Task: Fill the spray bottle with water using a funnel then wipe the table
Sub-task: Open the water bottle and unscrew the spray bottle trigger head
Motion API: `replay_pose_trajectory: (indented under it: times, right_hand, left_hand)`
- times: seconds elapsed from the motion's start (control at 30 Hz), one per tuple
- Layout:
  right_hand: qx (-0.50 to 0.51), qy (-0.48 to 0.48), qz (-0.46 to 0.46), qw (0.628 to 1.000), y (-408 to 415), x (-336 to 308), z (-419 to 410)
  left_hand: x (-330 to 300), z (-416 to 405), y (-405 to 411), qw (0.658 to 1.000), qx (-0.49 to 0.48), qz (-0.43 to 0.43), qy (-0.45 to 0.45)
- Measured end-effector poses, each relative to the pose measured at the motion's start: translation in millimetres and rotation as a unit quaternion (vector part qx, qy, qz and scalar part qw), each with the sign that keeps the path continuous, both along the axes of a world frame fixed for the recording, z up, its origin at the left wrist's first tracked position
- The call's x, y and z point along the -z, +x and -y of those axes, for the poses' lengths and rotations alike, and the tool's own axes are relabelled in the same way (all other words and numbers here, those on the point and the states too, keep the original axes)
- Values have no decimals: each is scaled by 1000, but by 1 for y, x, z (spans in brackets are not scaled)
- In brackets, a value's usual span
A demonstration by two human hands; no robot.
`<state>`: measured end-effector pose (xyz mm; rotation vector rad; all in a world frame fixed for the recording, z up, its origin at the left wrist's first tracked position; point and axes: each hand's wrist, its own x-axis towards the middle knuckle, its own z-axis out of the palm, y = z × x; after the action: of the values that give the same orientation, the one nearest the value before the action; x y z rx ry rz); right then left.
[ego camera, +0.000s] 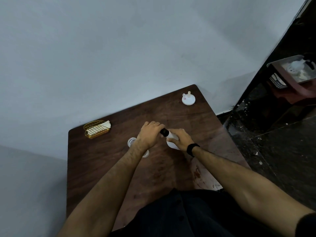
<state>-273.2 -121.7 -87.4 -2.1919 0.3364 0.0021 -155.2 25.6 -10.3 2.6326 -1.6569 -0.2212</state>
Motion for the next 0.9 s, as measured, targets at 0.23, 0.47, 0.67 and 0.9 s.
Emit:
replay_pose_trajectory:
  times: [0.23,0.47,0.67,0.9]
  right_hand:
    - [1,-5,-45,999,-5,1,-8]
    - [13,22,-46,999,1,-4,-10]
    - [55,-1,-80,995,-5,7,-1]
    - [80,0,-90,993,0,14,2]
  left_hand:
    - [-1,7,-6,961,-204,-188,21]
    - [-8,16,-13,974,-123,-187,43]
    - [-32,33,-8,934,-279,-225,-12]
    - [-83,34,32,911,-330,-248,-12]
